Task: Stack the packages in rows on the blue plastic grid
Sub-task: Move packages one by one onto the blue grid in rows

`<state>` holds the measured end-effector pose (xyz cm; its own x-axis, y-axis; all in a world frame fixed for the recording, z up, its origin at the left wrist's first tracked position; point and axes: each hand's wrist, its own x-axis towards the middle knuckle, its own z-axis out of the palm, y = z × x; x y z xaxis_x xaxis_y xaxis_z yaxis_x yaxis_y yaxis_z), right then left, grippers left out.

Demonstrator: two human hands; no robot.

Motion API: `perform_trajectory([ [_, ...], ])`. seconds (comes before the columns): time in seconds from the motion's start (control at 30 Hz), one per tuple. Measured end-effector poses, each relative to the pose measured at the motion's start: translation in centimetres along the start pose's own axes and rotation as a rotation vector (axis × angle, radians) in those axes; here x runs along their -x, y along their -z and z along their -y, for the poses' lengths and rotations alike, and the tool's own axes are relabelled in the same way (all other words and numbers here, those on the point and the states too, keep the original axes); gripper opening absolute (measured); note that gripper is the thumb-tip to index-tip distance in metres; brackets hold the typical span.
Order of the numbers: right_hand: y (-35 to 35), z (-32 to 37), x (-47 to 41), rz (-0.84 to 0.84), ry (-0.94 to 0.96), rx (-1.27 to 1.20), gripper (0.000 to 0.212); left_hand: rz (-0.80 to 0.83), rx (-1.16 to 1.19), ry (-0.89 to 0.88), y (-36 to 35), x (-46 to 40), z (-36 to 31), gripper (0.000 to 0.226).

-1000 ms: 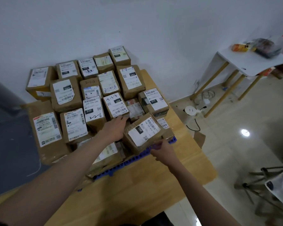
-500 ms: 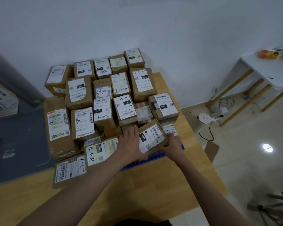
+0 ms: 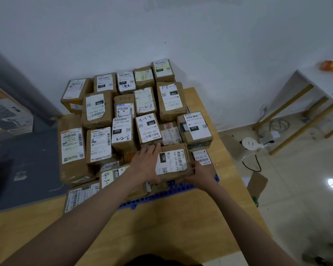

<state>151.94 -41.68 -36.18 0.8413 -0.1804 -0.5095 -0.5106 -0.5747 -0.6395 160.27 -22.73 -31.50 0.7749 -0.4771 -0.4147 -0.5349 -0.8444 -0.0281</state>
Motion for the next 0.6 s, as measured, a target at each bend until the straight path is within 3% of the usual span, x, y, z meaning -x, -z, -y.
perform_trajectory([
  [0.2, 1.2, 0.5, 0.5, 0.034, 0.050, 0.089, 0.074, 0.002, -0.021, 0.022, 0.3, 0.3, 0.0, 0.136],
  [0.43, 3.1, 3.2, 1.2, -0.057, 0.154, 0.388, 0.056, -0.007, -0.054, 0.066, 0.7, 1.3, 0.3, 0.139],
  [0.6, 3.2, 7.1, 2.0, -0.056, 0.286, 0.634, 0.074, -0.024, -0.086, 0.110, 2.0, 3.0, 1.6, 0.125],
])
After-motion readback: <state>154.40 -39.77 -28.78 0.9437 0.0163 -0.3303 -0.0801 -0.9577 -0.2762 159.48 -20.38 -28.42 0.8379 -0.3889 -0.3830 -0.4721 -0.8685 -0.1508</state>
